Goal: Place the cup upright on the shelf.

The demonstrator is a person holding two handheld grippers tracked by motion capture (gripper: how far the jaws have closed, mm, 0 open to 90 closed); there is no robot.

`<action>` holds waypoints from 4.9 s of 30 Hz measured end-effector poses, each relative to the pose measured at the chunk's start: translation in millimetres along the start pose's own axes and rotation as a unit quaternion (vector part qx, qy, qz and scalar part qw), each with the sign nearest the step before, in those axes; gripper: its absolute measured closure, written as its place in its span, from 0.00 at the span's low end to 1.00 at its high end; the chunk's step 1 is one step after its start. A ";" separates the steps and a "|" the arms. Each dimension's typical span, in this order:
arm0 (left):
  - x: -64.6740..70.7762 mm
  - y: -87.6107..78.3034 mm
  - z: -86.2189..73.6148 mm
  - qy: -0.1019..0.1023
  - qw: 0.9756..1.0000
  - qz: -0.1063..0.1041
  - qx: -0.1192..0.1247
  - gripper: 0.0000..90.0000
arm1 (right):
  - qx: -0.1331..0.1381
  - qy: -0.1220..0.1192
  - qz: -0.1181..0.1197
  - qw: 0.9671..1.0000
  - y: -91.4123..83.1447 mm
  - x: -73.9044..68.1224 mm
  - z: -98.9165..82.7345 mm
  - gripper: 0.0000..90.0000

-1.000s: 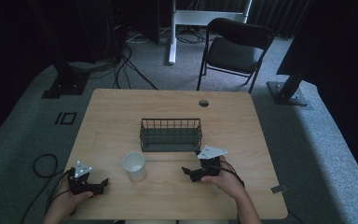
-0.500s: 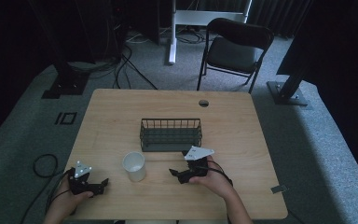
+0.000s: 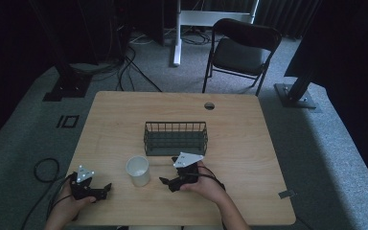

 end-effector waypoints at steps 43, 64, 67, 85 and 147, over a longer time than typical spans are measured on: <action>-0.1 -0.1 0.0 0.001 1.000 0.001 0.000 0.01 | 0.043 -0.039 0.034 0.998 56.2 -40.2 60.3 0.21; -0.1 -0.2 0.1 0.001 1.000 0.000 -0.001 0.01 | 0.057 -0.044 0.040 0.997 24.5 -32.7 92.6 0.22; -0.2 -0.3 0.0 0.001 1.000 0.001 -0.001 0.01 | 0.070 -0.039 0.032 0.996 15.5 -29.9 99.0 0.22; -0.1 -0.3 0.1 0.001 1.000 0.000 -0.001 0.01 | 0.117 -0.024 -0.034 0.992 -27.6 -2.0 133.7 0.22; -0.2 -0.1 0.0 0.001 1.000 0.000 0.000 0.01 | 0.061 0.145 -0.152 0.976 -2.6 83.0 71.8 0.14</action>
Point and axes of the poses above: each handheld gripper's, and its own axes: y roughly forward along the jaws, z roughly out of its top, x roughly to its right, the point moved 1 cm from there along y, roughly forward along the jaws, and after that the axes turned 11 degrees about -x, right-handed, at the moved point
